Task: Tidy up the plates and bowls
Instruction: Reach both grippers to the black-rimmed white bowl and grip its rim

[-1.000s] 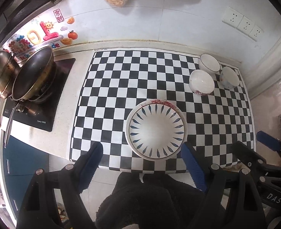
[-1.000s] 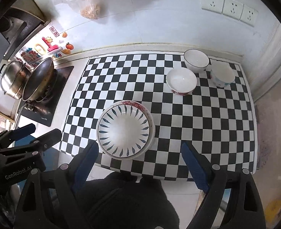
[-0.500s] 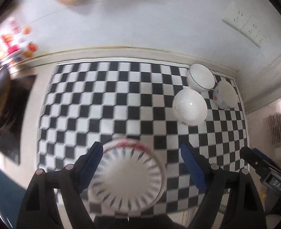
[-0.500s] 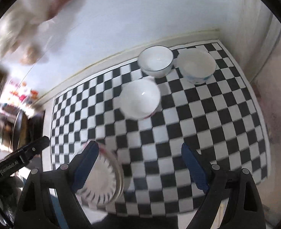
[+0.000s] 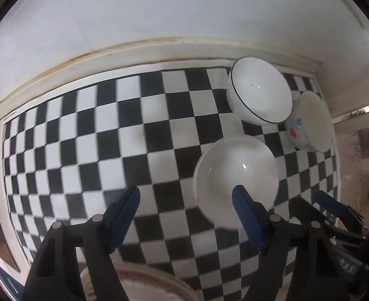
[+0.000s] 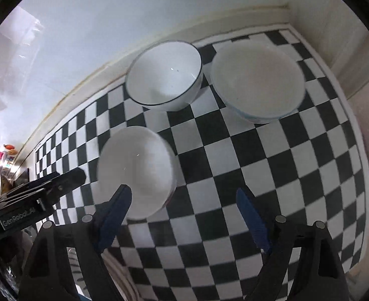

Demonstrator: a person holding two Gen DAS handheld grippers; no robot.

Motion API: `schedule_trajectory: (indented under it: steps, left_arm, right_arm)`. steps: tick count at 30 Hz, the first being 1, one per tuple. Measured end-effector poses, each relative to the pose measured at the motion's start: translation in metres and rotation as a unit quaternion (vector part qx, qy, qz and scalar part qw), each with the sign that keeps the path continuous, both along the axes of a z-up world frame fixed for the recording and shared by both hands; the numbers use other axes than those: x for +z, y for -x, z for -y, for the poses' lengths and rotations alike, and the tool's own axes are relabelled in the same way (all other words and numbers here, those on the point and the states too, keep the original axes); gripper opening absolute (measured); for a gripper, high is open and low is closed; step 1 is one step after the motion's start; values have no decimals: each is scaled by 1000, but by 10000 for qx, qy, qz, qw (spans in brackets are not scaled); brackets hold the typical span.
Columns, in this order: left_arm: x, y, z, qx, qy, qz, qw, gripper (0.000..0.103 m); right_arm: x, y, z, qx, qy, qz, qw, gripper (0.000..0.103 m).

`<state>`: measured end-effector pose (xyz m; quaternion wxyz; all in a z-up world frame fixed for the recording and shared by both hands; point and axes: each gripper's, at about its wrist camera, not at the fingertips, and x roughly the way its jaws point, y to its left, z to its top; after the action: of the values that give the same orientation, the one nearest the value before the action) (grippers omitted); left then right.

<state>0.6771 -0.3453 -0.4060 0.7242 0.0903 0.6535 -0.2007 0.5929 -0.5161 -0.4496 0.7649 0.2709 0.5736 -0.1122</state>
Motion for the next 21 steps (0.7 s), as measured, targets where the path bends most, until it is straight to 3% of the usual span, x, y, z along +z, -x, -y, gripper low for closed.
schedule_trajectory:
  steps: [2, 4, 7, 8, 9, 11, 14, 16, 21]
  left_arm:
    - [-14, -7, 11, -108, -47, -105, 9999, 74]
    - [-24, -12, 14, -144, -81, -206, 9997, 68]
    - [-48, -20, 19, -174, -20, -696, 9974, 47]
    - [-53, -21, 19, -166, -8, -814, 9965, 33]
    - [-57, -22, 19, -162, 8, -907, 9957, 29]
    - [-64, -21, 18, -151, 69, -1017, 9947, 29]
    - [-71, -19, 16, -126, 202, -1186, 9927, 26]
    - [-75, -17, 16, -114, 290, -1314, 9908, 21]
    - [-69, -6, 21, -308, 264, -1208, 9918, 21]
  right_arm:
    - [-13, -9, 2, 4, -87, -84, 9999, 84]
    - [-27, -18, 2, 22, -244, -160, 9996, 80]
    - [-44, -27, 3, 22, -481, -245, 9985, 71]
    - [-49, -30, 4, 7, -572, -269, 9980, 61]
    - [-54, -31, 4, 10, -653, -296, 9974, 54]
    - [-66, -36, 3, 17, -873, -399, 9954, 31]
    - [-77, -37, 0, 9, -1104, -461, 9928, 17]
    - [-80, -38, -1, -5, -1209, -391, 9919, 14]
    - [-75, -35, -7, 81, -988, -400, 9943, 12]
